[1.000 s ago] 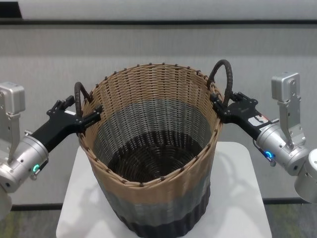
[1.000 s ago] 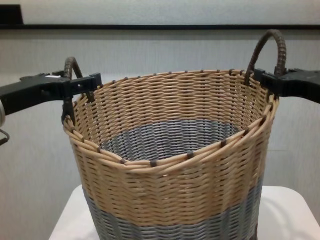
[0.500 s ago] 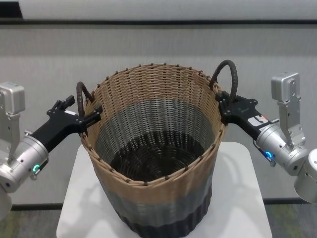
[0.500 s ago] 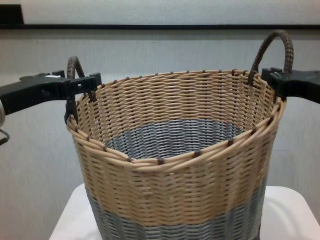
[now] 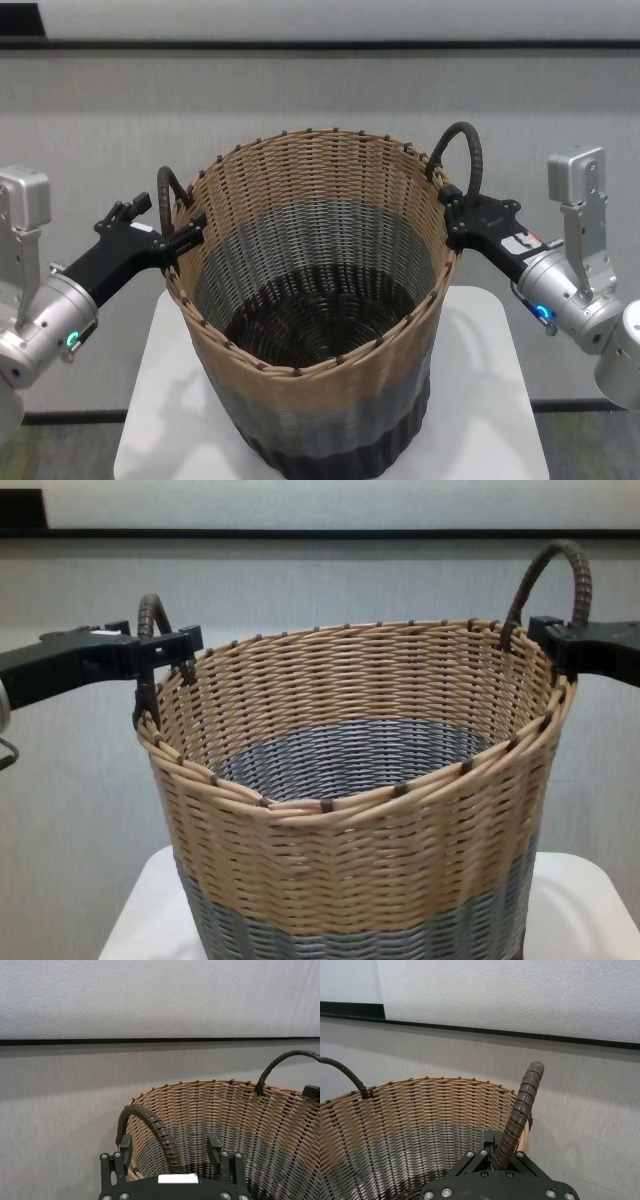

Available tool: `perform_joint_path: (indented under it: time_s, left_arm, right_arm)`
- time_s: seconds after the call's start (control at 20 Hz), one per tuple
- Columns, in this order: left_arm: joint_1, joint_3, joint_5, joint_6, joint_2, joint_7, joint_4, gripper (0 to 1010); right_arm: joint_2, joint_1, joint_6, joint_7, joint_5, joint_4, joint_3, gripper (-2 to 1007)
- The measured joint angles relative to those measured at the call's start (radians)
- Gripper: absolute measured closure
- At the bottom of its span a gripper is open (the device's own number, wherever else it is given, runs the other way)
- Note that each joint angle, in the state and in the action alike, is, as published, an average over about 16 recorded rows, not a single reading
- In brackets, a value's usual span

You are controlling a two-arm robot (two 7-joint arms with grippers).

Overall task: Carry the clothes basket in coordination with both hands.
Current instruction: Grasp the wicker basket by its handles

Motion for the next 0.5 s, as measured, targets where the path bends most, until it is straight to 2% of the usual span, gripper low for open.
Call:
perform_joint_path:
  time_s: [0.25,0.5]
  left_arm:
    - [0.0,0.0,0.0,0.0,0.0,0.0,0.0,150]
    - [0.0,0.0,0.0,0.0,0.0,0.0,0.0,303]
  right_arm:
    - [0.0,0.0,0.0,0.0,0.0,0.0,0.0,995]
    - [0.0,0.0,0.0,0.0,0.0,0.0,0.0,995]
